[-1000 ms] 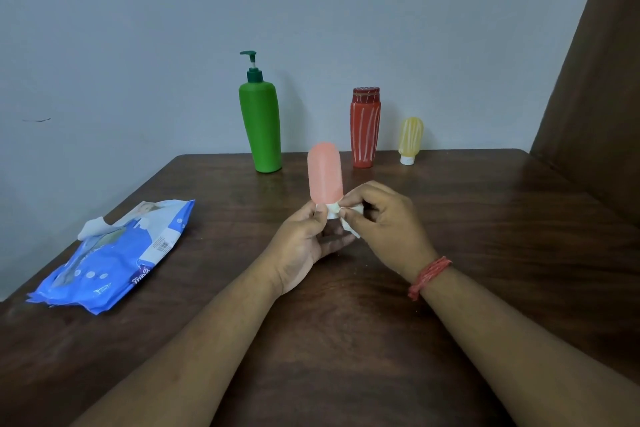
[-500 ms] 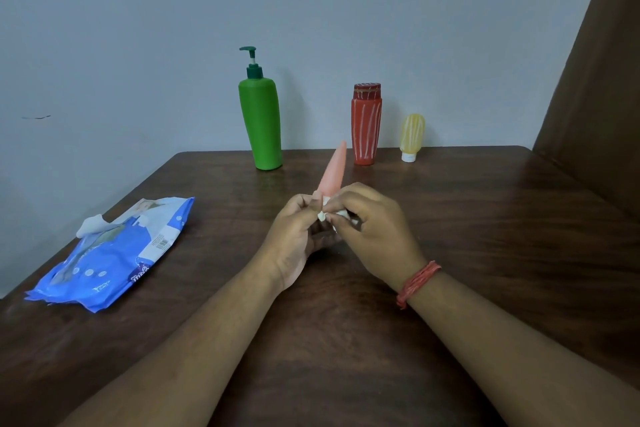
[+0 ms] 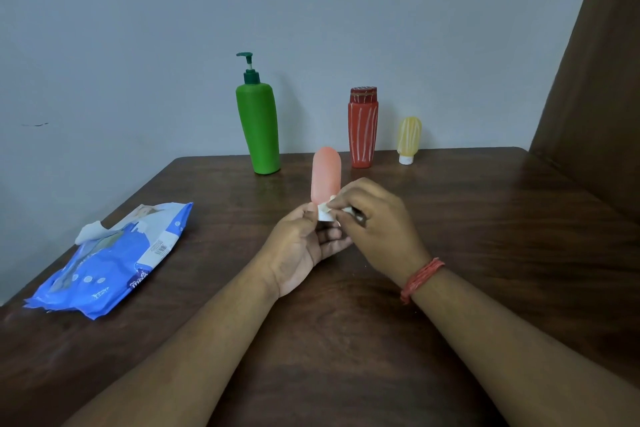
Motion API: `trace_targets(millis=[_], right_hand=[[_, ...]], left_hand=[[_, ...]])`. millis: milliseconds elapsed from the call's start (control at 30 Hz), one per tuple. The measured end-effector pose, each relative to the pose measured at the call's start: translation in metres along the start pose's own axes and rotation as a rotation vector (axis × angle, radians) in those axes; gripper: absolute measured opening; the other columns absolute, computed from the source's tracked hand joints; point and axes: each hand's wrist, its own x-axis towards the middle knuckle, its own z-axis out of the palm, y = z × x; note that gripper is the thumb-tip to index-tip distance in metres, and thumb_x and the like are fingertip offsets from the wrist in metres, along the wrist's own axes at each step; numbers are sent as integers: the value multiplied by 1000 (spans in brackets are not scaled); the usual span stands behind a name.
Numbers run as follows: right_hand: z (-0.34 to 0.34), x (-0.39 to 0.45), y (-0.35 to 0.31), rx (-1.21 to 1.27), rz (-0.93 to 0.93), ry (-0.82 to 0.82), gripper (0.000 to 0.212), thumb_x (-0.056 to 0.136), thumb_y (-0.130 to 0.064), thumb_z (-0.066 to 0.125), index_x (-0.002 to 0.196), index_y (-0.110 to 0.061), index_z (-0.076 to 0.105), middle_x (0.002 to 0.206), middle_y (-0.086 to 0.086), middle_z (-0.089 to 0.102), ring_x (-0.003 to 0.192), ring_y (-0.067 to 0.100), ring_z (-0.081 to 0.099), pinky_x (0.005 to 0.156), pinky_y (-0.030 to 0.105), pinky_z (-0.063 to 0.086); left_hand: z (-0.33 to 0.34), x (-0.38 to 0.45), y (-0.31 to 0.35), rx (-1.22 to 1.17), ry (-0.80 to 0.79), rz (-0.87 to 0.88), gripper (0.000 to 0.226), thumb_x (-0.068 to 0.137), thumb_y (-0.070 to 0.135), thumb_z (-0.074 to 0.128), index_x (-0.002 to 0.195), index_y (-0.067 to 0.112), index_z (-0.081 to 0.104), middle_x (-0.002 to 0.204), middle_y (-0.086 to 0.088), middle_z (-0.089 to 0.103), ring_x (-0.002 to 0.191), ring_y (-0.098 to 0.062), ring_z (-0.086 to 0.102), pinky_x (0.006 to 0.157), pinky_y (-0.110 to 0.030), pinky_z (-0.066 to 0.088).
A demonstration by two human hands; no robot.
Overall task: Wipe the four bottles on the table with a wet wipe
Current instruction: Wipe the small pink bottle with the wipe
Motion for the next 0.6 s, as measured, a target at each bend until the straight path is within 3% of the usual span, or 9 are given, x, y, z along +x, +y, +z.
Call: trace_targets(millis=[167,333,400,500,600], right_hand=[[-2,1,0,-77,-41,-19,11,85,-3,71,94,-9,75,97,-2,64,89,8,60,77,20,49],[-15,11,3,-85,48,318,4,86,-3,72,85,-7,72,92,1,64,84,10,59,72,17,47],[-23,16,8,-76,122,395,1,87,-8,74,86,-8,73,92,-1,63,84,9,59,71,18,46],[-24,13,10,-56,119,373,4,88,-5,73,90,-9,74,94,-1,63,86,9,60,72,19,48],[-14,5,7,-38,46,223,8,87,0,71,91,-7,73,95,0,62,87,6,59,74,13,46]], left_hand=[[-2,1,2,10,-53,-17,33,109,12,29,127,-2,54,92,-14,59,67,-15,53,77,-38,59],[1,-3,-2,72,-183,-73,19,105,11,43,119,0,52,80,-10,56,62,-14,50,87,-45,58],[1,-5,-3,90,-214,-104,31,96,17,50,123,1,50,80,-10,56,64,-15,47,89,-46,57],[1,-6,-3,69,-218,-100,35,95,20,55,122,-1,51,81,-11,55,63,-15,47,89,-47,57],[-2,-5,0,0,-187,-51,29,100,19,52,118,-2,55,81,-11,54,59,-12,48,87,-46,59]])
